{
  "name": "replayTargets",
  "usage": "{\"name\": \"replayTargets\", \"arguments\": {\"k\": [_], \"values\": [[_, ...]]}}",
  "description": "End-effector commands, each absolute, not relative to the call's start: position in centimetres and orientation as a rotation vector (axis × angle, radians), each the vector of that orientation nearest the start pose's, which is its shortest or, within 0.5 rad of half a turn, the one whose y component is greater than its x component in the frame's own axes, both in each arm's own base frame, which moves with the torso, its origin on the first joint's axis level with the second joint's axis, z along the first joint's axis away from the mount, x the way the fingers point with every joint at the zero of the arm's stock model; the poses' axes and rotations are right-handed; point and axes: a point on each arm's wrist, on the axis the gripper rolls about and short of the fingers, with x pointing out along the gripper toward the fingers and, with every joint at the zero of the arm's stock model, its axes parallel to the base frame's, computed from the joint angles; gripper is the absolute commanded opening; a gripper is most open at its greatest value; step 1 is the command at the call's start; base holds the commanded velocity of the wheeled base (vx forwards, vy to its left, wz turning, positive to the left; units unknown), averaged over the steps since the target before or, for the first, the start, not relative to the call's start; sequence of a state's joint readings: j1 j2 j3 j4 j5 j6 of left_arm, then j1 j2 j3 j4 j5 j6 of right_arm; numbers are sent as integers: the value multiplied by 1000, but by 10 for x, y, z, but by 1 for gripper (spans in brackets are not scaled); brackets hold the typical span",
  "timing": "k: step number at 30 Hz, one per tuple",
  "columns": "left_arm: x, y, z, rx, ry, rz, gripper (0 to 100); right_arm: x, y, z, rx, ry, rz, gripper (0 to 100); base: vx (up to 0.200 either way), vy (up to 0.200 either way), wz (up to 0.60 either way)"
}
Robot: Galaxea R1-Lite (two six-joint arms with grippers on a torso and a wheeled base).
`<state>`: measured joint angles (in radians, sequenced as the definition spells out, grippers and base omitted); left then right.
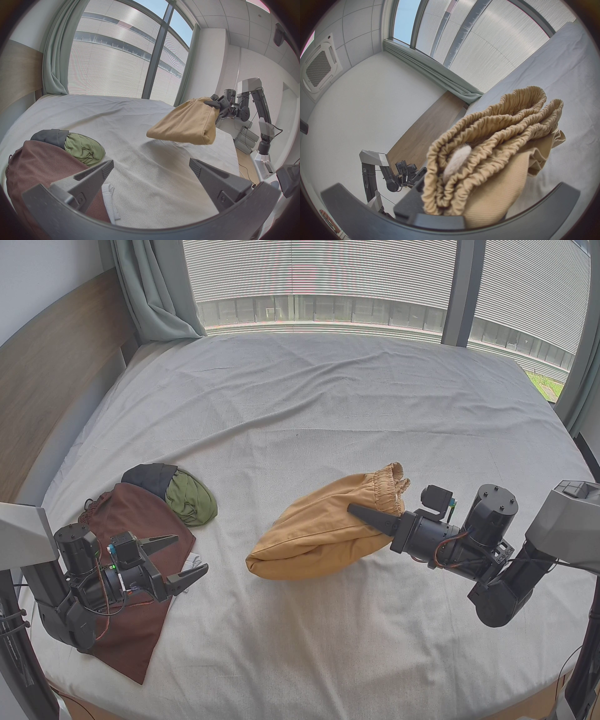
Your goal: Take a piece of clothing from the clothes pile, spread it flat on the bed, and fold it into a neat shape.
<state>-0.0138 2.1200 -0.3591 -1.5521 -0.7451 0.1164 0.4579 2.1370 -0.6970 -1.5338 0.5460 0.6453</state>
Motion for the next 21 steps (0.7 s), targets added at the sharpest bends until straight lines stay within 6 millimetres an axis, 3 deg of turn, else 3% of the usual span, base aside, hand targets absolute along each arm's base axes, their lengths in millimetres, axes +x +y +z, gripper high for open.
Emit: {"name": "replayTargets", "arguments": {"k": [1, 4, 13, 21], "values": [[292, -19, 50, 34, 157, -767, 100, 322, 171, 106, 583, 193, 1014, 0, 0, 0, 0], [292, -19, 49, 32, 159, -767, 100, 325, 170, 109, 580, 180, 1029, 0, 0, 0, 0], [292, -19, 49, 28, 159, -772, 100, 367, 162, 110, 564, 94, 1038, 0, 0, 0, 0], [292, -19, 49, 27, 159, -772, 100, 391, 160, 109, 584, 48, 1029, 0, 0, 0, 0]]}}
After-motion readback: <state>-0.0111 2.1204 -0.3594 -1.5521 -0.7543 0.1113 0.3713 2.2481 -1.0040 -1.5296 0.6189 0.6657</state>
